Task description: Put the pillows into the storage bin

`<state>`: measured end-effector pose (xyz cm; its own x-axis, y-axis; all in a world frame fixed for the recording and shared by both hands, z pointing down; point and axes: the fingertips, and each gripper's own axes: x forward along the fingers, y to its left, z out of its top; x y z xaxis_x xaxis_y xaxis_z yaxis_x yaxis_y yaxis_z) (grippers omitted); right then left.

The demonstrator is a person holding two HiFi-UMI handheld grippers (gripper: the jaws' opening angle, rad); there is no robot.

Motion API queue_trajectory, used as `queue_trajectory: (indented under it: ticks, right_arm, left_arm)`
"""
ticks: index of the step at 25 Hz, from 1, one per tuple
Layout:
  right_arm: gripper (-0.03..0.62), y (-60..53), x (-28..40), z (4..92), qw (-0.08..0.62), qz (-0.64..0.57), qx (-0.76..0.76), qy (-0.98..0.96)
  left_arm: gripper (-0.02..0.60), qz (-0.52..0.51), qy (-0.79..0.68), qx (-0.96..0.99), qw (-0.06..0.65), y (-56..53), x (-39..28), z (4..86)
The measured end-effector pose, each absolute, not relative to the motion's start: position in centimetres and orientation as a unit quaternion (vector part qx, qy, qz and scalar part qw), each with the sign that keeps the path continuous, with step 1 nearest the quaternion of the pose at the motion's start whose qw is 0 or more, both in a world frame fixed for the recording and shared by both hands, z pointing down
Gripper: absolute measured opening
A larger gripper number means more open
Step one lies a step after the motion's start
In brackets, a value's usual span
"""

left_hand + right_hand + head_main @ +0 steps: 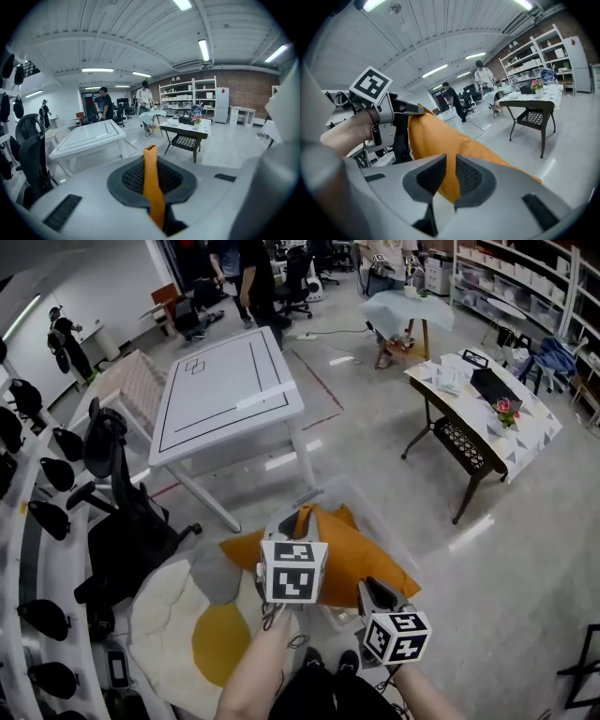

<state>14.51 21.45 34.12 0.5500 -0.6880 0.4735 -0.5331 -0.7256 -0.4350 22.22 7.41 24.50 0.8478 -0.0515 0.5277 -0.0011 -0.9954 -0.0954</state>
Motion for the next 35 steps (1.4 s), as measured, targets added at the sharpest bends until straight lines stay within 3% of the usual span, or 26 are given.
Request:
queue_trajectory:
  ticks: [7, 15, 27, 35]
  right_arm:
    - [0.06, 22.8, 16.4, 32.8, 0.122, -0.304, -0.888, 0.322]
    - [0.06, 22.8, 18.8, 32.7, 0.117, -0.304, -0.903, 0.281]
    - [0.06, 22.9, 21.8, 37.1, 0.128, -0.347, -0.906, 0.206]
    - [0.06, 24.1, 22.9, 39.9, 0.13, -0.376, -0.902, 0.166]
  left_arm:
    - [0.035, -0.255, -0.02, -0.965, 0.051, 9.1, 26.0, 22.2]
    - [0.035, -0.28, -0.078, -0.957, 0.015, 10.4, 29.8, 26.0]
    - [0.036, -0.43, -0.118, -0.895, -0.006, 8.4, 31.8, 43.2]
    - [0.058, -0.534, -0.104, -0.838, 0.031, 5.8, 32.1, 54.6]
